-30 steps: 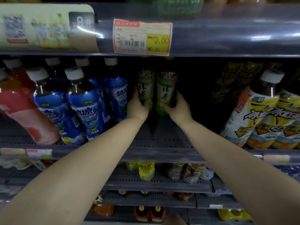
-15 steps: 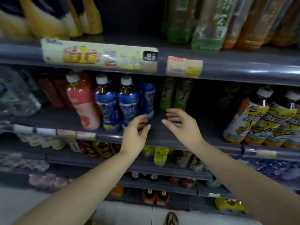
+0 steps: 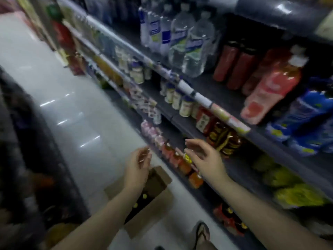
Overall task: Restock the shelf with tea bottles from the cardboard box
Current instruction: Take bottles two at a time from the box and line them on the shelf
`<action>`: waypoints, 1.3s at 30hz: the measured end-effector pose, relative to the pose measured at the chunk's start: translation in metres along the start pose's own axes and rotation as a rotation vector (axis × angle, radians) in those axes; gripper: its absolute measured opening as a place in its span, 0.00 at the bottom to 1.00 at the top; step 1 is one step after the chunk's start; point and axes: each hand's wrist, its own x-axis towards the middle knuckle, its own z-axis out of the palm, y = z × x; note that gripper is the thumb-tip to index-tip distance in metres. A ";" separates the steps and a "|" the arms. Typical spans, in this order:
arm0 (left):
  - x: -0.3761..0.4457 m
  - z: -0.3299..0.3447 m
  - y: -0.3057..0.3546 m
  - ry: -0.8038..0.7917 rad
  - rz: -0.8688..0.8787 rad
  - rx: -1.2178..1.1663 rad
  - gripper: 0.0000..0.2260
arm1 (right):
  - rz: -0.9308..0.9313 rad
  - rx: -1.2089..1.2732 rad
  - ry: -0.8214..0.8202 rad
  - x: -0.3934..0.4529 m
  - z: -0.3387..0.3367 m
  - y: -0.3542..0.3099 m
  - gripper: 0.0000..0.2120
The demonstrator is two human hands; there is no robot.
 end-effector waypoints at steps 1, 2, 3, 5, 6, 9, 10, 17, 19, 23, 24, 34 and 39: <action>-0.001 -0.012 -0.014 0.037 -0.038 -0.002 0.09 | 0.001 0.009 -0.042 0.009 0.018 0.001 0.10; -0.004 -0.022 -0.030 0.069 -0.073 0.010 0.09 | 0.000 0.017 -0.084 0.018 0.035 0.004 0.10; -0.006 -0.029 -0.047 0.095 -0.114 0.036 0.09 | -0.001 0.031 -0.125 0.026 0.051 0.006 0.11; -0.008 -0.036 -0.082 0.151 -0.190 0.110 0.10 | 0.008 0.060 -0.209 0.042 0.082 0.015 0.12; -0.007 -0.037 -0.101 0.183 -0.224 0.140 0.10 | 0.015 0.075 -0.253 0.050 0.096 0.023 0.11; 0.001 -0.030 -0.154 0.240 -0.298 0.208 0.11 | 0.034 0.104 -0.364 0.075 0.140 0.059 0.11; 0.004 -0.025 -0.171 0.245 -0.326 0.222 0.11 | 0.047 0.114 -0.388 0.082 0.154 0.075 0.11; 0.015 0.023 -0.317 0.259 -0.548 0.226 0.15 | 0.135 0.121 -0.513 0.106 0.243 0.204 0.12; 0.015 0.039 -0.357 0.273 -0.591 0.205 0.15 | 0.145 0.094 -0.534 0.109 0.262 0.243 0.12; 0.020 0.071 -0.430 0.306 -0.670 0.140 0.15 | 0.168 0.017 -0.616 0.114 0.297 0.322 0.13; 0.022 0.080 -0.447 0.304 -0.682 0.131 0.15 | 0.179 -0.003 -0.638 0.116 0.304 0.341 0.13; 0.058 0.155 -0.569 0.234 -0.710 0.085 0.21 | 0.123 -0.213 -0.816 0.138 0.382 0.513 0.16; 0.068 0.168 -0.602 0.212 -0.785 0.132 0.28 | 0.071 -0.356 -0.953 0.147 0.405 0.558 0.20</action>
